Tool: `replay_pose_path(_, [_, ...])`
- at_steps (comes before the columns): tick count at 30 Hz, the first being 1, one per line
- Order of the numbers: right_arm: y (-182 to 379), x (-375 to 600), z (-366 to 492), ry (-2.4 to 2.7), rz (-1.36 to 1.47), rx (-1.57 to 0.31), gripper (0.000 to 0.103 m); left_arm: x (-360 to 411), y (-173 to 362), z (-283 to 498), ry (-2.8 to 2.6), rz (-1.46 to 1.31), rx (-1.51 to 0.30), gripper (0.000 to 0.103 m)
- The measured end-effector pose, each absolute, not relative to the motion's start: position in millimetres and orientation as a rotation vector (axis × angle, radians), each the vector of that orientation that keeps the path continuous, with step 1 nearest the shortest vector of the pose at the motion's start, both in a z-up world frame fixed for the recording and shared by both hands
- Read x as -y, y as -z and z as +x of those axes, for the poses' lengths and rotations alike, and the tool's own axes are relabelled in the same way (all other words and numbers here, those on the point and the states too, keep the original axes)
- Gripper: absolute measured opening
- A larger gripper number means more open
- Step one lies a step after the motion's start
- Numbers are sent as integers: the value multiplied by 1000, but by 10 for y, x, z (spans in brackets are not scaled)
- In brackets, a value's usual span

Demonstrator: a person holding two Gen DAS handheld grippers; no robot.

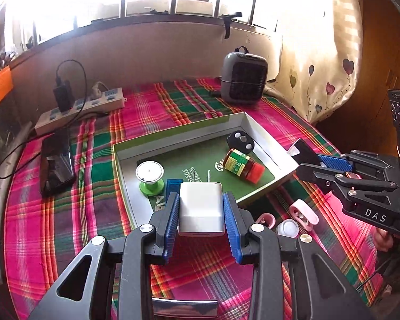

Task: Organize rigid objects
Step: 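Carry charger with left tool while right tool carries remote over green box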

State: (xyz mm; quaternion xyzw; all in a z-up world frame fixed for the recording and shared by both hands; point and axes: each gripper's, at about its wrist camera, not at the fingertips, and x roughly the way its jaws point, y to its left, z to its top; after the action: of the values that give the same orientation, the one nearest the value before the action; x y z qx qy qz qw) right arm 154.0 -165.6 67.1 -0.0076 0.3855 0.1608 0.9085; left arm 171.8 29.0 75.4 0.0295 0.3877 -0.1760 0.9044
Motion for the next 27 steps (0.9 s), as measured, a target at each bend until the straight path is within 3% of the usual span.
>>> replay_pose_path(27, [-324, 1093, 2203, -436, -17, -898, 28, -305, -571, 2665, 365, 24, -844, 32])
